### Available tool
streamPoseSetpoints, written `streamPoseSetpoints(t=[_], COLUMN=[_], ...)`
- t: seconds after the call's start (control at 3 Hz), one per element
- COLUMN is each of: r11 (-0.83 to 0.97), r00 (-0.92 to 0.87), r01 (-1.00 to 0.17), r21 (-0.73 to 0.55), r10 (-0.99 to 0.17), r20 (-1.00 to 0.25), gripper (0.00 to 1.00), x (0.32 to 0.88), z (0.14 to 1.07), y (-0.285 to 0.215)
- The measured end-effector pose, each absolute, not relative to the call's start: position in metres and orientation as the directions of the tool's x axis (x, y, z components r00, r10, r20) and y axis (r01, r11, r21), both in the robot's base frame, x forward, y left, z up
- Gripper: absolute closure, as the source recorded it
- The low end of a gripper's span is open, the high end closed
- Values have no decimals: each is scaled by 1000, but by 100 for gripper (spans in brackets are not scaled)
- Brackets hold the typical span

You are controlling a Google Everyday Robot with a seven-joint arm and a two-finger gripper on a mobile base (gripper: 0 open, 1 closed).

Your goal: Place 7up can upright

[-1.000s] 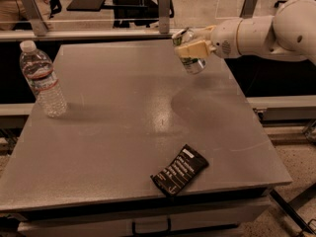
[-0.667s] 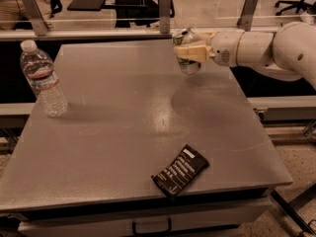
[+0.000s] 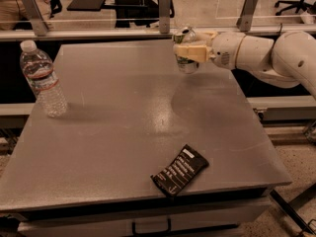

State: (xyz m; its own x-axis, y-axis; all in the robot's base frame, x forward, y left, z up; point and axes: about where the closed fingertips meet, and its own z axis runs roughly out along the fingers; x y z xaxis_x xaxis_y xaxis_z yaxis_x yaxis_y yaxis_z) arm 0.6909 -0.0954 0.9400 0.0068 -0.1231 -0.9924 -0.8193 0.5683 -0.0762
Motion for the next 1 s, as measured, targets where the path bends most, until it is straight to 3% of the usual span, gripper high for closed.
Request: streamPoseSetpoints(t=[1.0], r11=[597], r00=[16], r01=[-802], r21=[-17], r10=[-7], r20=[-1000], gripper=[100], x=[710], z=[934], y=[-104])
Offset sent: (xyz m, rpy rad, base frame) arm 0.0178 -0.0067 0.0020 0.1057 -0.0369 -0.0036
